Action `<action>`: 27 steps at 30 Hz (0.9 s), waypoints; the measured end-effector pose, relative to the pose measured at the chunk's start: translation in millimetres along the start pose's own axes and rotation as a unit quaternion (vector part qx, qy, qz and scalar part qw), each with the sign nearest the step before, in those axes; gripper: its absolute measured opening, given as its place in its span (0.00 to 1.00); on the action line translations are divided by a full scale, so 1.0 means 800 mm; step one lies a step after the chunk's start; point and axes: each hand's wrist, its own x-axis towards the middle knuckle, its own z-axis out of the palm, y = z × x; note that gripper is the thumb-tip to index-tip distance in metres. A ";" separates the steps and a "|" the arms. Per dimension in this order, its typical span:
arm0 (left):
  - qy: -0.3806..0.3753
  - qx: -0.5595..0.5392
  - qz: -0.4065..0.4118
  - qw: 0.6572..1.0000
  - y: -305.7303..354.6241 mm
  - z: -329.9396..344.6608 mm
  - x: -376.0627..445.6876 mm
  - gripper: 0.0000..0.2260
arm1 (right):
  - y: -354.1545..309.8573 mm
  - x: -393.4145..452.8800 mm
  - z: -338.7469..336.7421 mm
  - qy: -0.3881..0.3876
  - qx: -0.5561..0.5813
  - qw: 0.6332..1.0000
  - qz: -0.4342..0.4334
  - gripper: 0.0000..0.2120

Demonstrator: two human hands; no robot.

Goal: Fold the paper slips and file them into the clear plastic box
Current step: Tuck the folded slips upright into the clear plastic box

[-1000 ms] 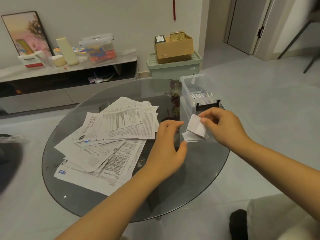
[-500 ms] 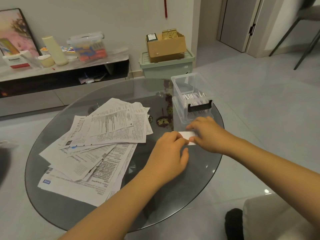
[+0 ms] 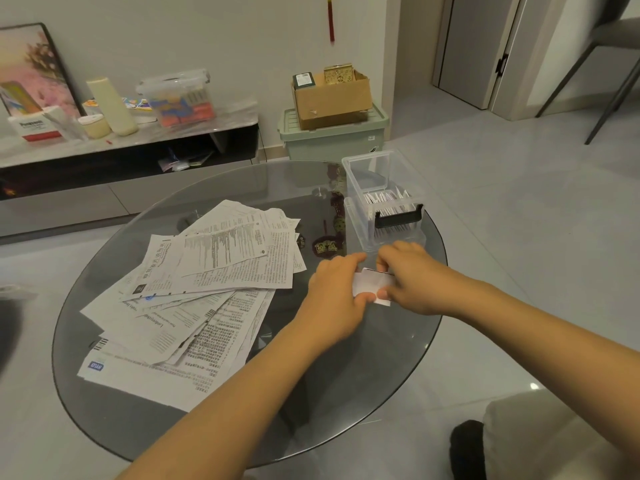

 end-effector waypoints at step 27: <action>0.088 -0.329 -0.052 0.939 -0.008 -0.035 -0.009 0.16 | -0.012 -0.010 -0.002 0.223 0.082 0.968 -0.082 0.19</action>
